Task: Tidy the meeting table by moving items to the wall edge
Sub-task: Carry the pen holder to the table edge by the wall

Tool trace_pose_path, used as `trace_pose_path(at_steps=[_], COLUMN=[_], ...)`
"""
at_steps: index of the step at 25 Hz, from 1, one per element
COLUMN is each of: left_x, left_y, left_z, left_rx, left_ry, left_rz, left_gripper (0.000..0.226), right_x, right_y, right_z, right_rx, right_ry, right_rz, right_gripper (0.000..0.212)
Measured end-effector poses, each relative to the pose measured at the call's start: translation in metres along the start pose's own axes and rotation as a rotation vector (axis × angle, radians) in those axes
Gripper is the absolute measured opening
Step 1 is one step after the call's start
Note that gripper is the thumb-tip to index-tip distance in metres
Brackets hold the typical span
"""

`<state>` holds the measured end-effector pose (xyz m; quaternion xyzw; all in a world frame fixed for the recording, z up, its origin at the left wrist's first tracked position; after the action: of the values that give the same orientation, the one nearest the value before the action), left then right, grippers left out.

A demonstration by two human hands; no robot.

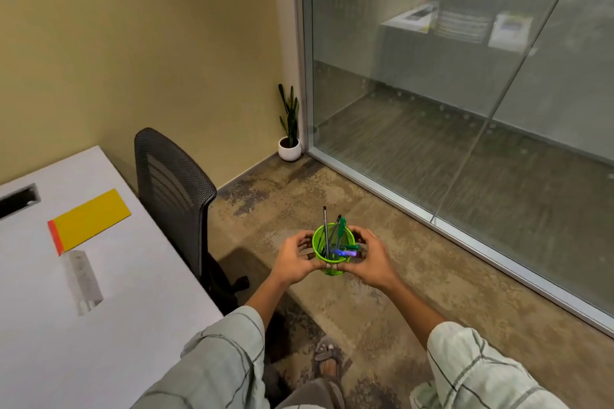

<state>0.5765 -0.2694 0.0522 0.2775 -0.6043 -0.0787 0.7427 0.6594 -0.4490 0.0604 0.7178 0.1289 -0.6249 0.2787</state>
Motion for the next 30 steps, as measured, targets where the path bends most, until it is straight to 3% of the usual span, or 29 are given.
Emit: trace_pose_path(at_steps=[14,30], left_x=[0.027,0.032], left_y=[0.004,0.060], left_z=[-0.234,-0.427], left_rx=[0.080,0.490], left_ry=[0.067,0.302], left_rz=[0.072,0.117], left_gripper=[0.065,0.064], right_x=[0.040,0.052], right_y=[0.065,0.055], right_z=[-0.242,-0.542], right_rx=[-0.136,-0.624], right_ry=[-0.098,-0.059], right_rz=[-0.095,-0.141], right_gripper=[0.087,0.084])
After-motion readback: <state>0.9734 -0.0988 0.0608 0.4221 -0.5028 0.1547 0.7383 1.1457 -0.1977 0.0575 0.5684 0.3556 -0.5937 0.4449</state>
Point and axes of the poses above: each hand's wrist, its own z-axis away from the middle knuckle, its own y-axis out of the back of the hand, x = y × z, the point moved 4 cm from there along -z, towards the middle knuckle, and after that the axes turned 15 degrees about -z, right-handed, at the moved point
